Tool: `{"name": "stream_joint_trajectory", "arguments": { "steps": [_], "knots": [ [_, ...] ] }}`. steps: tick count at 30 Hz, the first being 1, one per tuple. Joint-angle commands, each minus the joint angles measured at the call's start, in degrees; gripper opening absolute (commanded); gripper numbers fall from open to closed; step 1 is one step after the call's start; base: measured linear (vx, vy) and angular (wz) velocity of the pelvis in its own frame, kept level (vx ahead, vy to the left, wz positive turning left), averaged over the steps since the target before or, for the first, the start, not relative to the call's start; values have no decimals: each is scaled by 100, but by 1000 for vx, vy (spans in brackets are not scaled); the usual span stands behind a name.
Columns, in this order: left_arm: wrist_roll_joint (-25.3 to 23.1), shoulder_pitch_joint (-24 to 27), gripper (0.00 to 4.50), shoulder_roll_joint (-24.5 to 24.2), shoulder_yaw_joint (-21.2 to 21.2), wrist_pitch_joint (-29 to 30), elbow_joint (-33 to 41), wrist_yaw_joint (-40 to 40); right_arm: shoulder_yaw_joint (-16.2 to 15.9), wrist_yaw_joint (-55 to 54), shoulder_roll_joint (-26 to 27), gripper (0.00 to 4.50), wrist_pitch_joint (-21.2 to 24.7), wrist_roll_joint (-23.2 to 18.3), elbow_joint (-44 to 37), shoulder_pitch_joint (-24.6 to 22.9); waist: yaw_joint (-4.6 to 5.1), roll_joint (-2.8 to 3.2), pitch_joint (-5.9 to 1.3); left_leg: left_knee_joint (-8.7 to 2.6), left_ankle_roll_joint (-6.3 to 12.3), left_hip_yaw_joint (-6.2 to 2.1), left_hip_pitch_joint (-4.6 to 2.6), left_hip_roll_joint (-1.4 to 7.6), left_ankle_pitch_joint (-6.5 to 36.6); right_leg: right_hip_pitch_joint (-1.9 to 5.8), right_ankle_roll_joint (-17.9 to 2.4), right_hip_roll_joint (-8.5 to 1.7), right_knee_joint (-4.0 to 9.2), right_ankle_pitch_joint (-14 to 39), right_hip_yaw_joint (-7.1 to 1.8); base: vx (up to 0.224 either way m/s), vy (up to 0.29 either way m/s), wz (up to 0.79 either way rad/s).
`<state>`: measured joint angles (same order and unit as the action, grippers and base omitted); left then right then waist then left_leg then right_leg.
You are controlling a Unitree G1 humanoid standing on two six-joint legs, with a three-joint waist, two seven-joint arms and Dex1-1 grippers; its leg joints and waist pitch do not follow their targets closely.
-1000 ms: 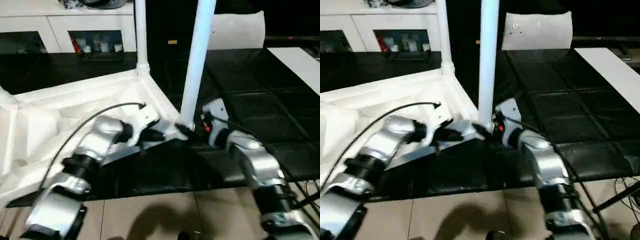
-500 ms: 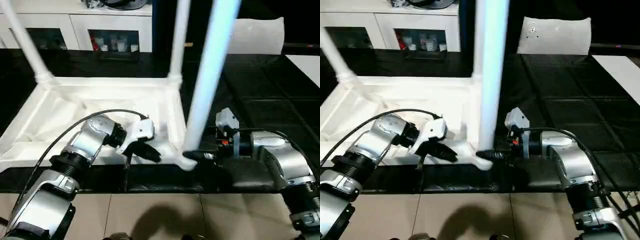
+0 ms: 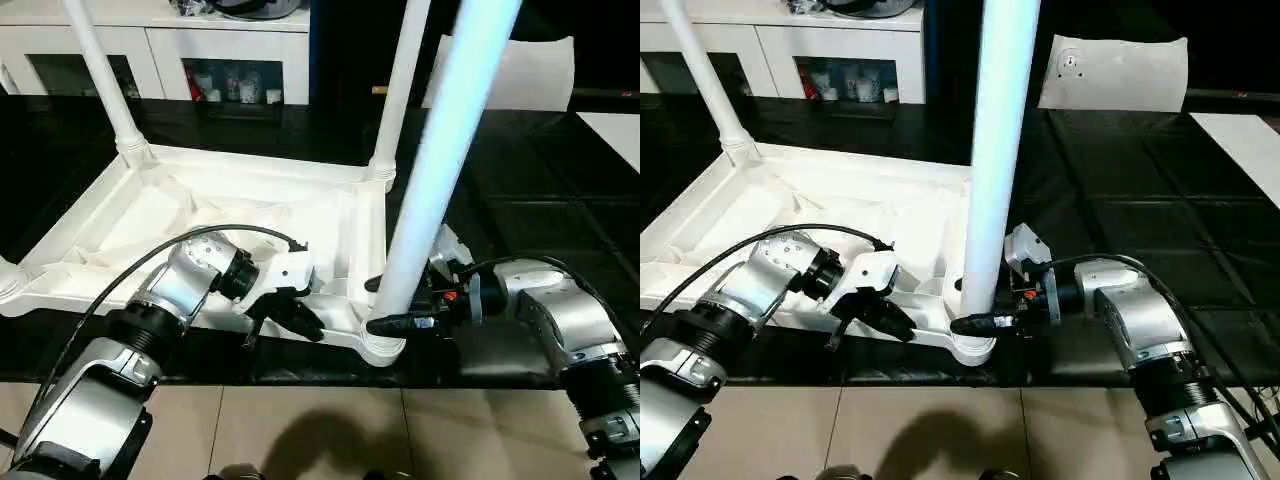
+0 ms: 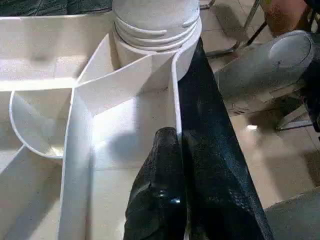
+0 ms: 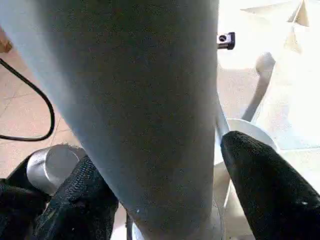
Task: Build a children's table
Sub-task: Rotate leg to tighten
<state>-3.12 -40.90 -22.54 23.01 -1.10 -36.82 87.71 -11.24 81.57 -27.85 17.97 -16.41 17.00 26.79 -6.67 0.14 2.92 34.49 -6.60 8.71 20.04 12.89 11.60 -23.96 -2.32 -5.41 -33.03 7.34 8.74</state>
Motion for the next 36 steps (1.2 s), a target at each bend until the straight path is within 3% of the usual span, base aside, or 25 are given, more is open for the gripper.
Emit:
{"name": "stream_joint_trajectory", "arguments": {
  "steps": [1, 10, 17, 21, 23, 24, 26, 27, 28, 30, 32, 34, 36],
  "knots": [
    [75, -160, 0, 14, 112, -156, 233, 245, -41, 134, -68, 293, 7, -68, 45, 104, 16, -77, -441, -369, 460, 111, 34, 7, 717, 418, -424, -286, 429, 2467, -283, 0, 0, 0],
    [62, -97, 0, -2, 94, -175, 243, 201, -117, 272, -127, 218, 62, -92, -18, 70, 15, -92, -441, -368, 455, 113, 33, 8, 692, 414, -392, -281, 429, 2476, -283, 0, 0, 0],
    [108, -17, 0, 42, 9, -23, 277, 33, -40, 162, 8, 205, 206, -205, -183, -55, 19, -96, -439, -369, 430, 114, 27, 5, 718, 414, -358, -279, 438, 2548, -281, 0, 0, 0],
    [47, -70, 0, 239, -177, 456, 227, -643, 266, -763, 447, 204, 415, -290, -267, -151, 48, -91, -419, -369, 348, 115, 12, -16, 808, 390, -275, -282, 490, 2775, -260, 0, 0, 0],
    [102, -126, 0, 437, -359, 676, 182, -1095, 366, -1572, 749, 204, 335, -37, -194, -176, 75, -102, -414, -359, 305, 117, 5, -49, 875, 389, -151, -271, 531, 3000, -229, 0, 0, 0],
    [130, -150, 0, 523, -434, 784, 173, -1277, 404, -1940, 882, 204, 298, 91, -154, -181, 107, -76, -400, -356, 243, 116, 8, -52, 889, 360, -110, -266, 546, 3080, -219, 0, 0, 0],
    [135, -208, 0, 690, -560, 1005, 151, -1683, 484, -2604, 1140, 202, 315, 285, -65, -161, 156, -97, -416, -351, 189, 104, 21, -77, 905, 388, -1, -263, 566, 3162, -180, 0, 0, 0],
    [119, -315, 0, 904, -715, 1316, 94, -2235, 648, -3374, 1492, 201, 555, 369, 38, -85, 232, -60, -413, -348, 178, 96, 29, -80, 943, 383, 18, -252, 583, 3155, -164, 0, 0, 0],
    [112, -352, 0, 970, -761, 1408, 73, -2404, 708, -3603, 1606, 199, 645, 377, 69, -57, 254, -72, -422, -346, 181, 87, 40, -86, 943, 391, 26, -255, 588, 3136, -151, 0, 0, 0],
    [118, -444, 0, 1133, -895, 1568, -27, -2857, 782, -4045, 1818, 197, 708, 458, 167, 30, 317, -43, -429, -348, 222, 81, 51, -95, 904, 400, -30, -251, 568, 2964, -164, 0, 0, 0],
    [76, -559, 0, 1382, -1086, 1688, -225, -3659, 922, -5034, 2202, 196, 686, 700, 534, 277, 409, -56, -450, -332, 268, 84, 79, -111, 820, 414, -133, -240, 543, 2790, -170, 0, 0, 0],
    [47, -572, 0, 1465, -1149, 1738, -248, -3893, 1027, -5422, 2377, 196, 731, 700, 663, 380, 454, -64, -457, -329, 322, 87, 98, -124, 753, 437, -179, -244, 529, 2697, -175, 0, 0, 0],
    [-9, -558, 0, 1593, -1266, 1834, -204, -4238, 909, -5698, 2569, 196, 627, 922, 737, 481, 447, -64, -494, -334, 435, 84, 125, -103, 448, 465, -311, -237, 445, 2191, -224, 0, 0, 0]
  ]
}}
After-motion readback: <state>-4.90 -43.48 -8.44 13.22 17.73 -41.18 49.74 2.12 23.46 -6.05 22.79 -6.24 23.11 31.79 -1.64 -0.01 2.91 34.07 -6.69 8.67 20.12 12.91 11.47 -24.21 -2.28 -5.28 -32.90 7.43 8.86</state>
